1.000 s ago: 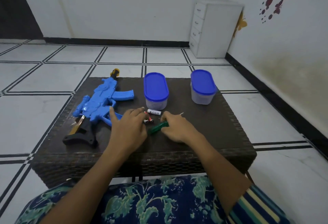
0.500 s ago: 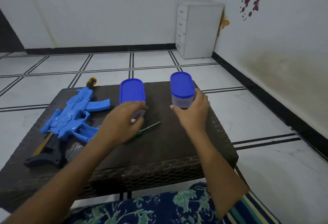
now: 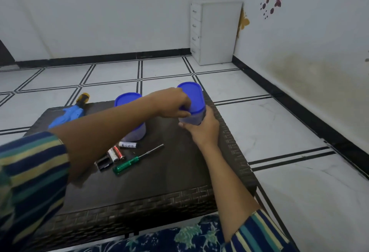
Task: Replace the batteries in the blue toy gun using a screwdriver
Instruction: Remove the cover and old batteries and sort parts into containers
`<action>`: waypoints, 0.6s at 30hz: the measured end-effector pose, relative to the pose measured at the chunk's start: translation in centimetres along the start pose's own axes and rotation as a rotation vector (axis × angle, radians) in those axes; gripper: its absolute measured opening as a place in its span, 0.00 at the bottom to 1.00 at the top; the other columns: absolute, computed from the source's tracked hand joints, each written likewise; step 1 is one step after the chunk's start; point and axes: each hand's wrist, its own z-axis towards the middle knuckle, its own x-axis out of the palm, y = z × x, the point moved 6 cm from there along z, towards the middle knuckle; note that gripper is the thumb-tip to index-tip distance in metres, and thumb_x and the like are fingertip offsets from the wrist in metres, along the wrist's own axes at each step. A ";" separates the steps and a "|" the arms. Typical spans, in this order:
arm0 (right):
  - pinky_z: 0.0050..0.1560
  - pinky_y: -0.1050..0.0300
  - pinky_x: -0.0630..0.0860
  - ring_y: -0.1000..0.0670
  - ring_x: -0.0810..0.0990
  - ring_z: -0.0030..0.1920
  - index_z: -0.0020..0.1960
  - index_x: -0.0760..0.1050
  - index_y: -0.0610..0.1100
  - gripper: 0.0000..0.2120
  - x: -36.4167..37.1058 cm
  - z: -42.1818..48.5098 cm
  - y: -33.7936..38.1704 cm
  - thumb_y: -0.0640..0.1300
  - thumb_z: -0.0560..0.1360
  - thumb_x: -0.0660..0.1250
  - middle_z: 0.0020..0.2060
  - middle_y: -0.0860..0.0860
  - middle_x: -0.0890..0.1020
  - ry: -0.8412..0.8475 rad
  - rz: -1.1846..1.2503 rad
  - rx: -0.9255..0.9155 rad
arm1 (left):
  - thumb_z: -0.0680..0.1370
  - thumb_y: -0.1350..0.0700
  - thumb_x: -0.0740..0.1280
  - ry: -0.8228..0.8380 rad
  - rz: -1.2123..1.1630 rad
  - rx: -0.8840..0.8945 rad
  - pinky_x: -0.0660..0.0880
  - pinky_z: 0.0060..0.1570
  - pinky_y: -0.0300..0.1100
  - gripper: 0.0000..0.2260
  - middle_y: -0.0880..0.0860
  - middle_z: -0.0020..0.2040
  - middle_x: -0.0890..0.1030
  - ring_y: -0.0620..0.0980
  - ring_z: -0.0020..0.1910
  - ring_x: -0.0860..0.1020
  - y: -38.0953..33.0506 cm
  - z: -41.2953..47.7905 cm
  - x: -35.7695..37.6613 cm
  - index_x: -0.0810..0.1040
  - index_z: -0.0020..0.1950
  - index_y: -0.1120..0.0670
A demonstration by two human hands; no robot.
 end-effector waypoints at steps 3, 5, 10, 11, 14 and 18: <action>0.49 0.59 0.79 0.51 0.81 0.51 0.60 0.72 0.48 0.34 -0.2 0.0 -0.1 0.45 0.58 0.83 0.53 0.51 0.81 -0.015 -0.030 -0.015 | 0.76 0.50 0.64 0.015 0.067 0.021 0.73 0.41 0.49 0.11 0.53 0.36 0.77 0.52 0.37 0.72 -1.0 0.3 -0.3 0.78 0.44 0.57; 0.43 0.67 0.76 0.51 0.80 0.49 0.57 0.71 0.48 0.33 -0.4 -0.2 0.2 0.45 0.57 0.84 0.52 0.51 0.81 -0.023 -0.050 -0.026 | 0.73 0.52 0.64 0.080 0.153 0.044 0.73 0.39 0.50 0.10 0.52 0.32 0.69 0.54 0.33 0.70 -1.9 0.4 -0.2 0.74 0.40 0.59; 0.47 0.66 0.73 0.52 0.79 0.53 0.59 0.70 0.46 0.41 -0.2 -0.8 0.8 0.53 0.52 0.85 0.53 0.51 0.80 -0.025 -0.088 -0.030 | 0.73 0.53 0.65 0.060 0.161 0.141 0.63 0.33 0.45 0.11 0.56 0.32 0.70 0.54 0.30 0.66 -4.2 0.4 -1.8 0.68 0.36 0.58; 0.49 0.62 0.74 0.50 0.80 0.53 0.60 0.71 0.46 0.41 -0.2 -1.0 0.7 0.55 0.52 0.84 0.53 0.51 0.81 -0.030 -0.110 -0.017 | 0.72 0.53 0.65 0.034 0.131 0.156 0.61 0.32 0.44 0.12 0.56 0.31 0.69 0.54 0.30 0.64 -4.4 0.2 -2.4 0.68 0.34 0.58; 0.57 0.56 0.75 0.47 0.81 0.57 0.62 0.72 0.46 0.40 0.1 -1.6 0.8 0.59 0.56 0.82 0.55 0.49 0.82 -0.013 -0.285 -0.001 | 0.68 0.51 0.62 0.000 0.087 0.130 0.57 0.29 0.43 0.13 0.58 0.28 0.68 0.55 0.28 0.62 -3.9 -0.9 -4.1 0.69 0.30 0.60; 0.64 0.51 0.71 0.45 0.78 0.60 0.62 0.70 0.46 0.40 -0.1 -1.8 1.4 0.61 0.57 0.80 0.58 0.48 0.80 0.000 -0.412 0.014 | 0.65 0.47 0.61 -0.226 -0.111 -0.121 0.62 0.31 0.42 0.16 0.60 0.29 0.74 0.60 0.29 0.70 0.5 -3.9 -8.2 0.73 0.31 0.61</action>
